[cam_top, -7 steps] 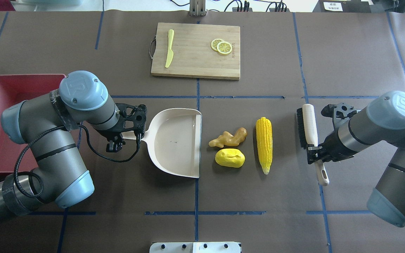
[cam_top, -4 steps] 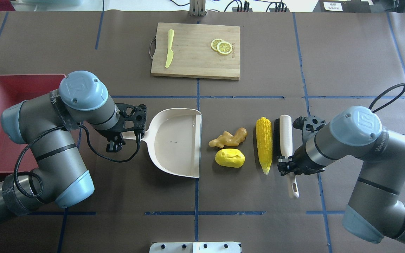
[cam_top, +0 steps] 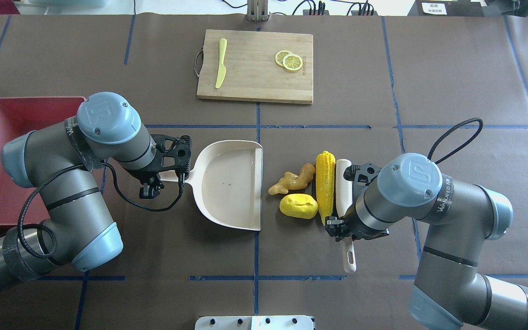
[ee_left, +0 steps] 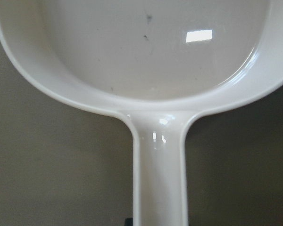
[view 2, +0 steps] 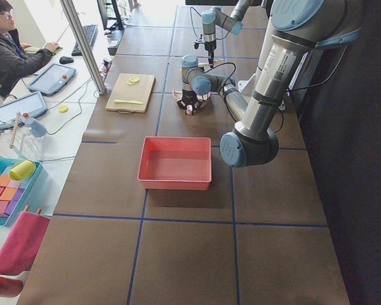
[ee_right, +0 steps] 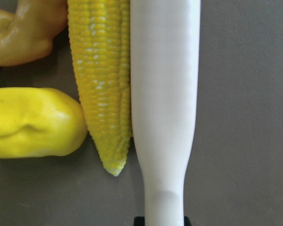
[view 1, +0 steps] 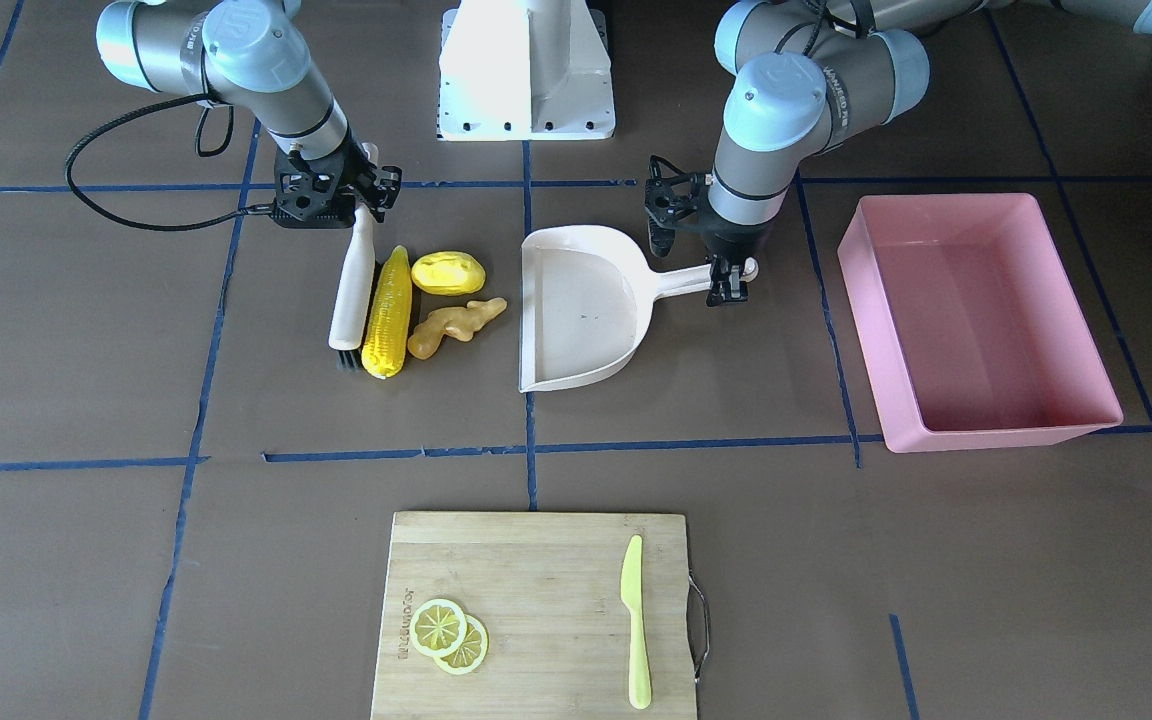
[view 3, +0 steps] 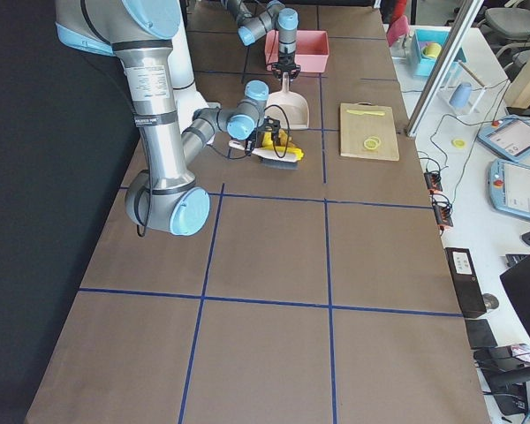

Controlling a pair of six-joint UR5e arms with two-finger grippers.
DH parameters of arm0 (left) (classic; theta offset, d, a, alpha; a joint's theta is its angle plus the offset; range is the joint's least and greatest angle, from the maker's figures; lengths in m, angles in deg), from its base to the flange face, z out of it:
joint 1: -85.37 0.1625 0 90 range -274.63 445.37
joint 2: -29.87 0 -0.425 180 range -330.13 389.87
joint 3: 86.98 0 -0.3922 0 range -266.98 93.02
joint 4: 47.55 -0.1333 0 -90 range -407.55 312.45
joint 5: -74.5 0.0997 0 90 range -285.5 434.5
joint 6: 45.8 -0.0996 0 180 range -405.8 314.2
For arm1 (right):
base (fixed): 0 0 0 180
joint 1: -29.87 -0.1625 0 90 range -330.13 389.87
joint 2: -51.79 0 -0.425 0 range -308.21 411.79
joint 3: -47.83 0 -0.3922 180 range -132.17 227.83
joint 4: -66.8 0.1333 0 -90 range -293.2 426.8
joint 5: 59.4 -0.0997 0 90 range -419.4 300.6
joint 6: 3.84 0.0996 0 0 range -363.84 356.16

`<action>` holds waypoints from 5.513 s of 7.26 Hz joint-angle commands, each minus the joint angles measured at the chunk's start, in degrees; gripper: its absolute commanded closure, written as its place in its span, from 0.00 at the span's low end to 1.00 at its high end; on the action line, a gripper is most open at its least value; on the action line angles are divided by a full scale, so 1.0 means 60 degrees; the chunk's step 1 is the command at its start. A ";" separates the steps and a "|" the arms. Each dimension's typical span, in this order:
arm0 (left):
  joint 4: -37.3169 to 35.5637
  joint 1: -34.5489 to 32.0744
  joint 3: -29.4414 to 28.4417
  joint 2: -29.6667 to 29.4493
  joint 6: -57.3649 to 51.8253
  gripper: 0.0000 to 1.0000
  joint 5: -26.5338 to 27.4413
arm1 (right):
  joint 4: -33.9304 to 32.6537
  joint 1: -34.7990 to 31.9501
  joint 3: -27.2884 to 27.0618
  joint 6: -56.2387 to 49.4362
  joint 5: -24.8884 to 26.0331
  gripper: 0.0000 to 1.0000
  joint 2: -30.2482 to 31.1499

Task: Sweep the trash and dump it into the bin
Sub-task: 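Sweep the corn, pepper and ginger into the dustpan with the brush, then push the vegetables deeper into the dustpan with the brush, then lift the dustpan toward the bin with left gripper while right withdraws brush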

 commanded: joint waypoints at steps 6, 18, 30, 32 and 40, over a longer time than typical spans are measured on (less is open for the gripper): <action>-0.0011 0.0000 0.0020 -0.0063 0.0159 1.00 -0.0005 | -0.0177 0.0501 0.0930 0.0785 0.0136 1.00 -0.1607; -0.0011 0.0015 0.0049 -0.0151 0.0408 1.00 -0.0005 | -0.0163 0.0751 0.2513 0.1782 0.0137 1.00 -0.3718; -0.0011 0.0000 0.0020 -0.0151 0.0482 1.00 -0.0005 | -0.1036 0.0882 0.1536 0.0496 0.0736 1.00 -0.3572; -0.0011 0.0015 0.0020 -0.0151 0.0482 1.00 -0.0005 | -0.1714 0.1057 0.0961 0.0464 0.0971 1.00 -0.3542; 0.0584 -0.0043 0.0020 -0.0021 0.0933 1.00 -0.0049 | -0.3004 0.0372 -0.0080 -0.2534 0.1104 1.00 -0.2094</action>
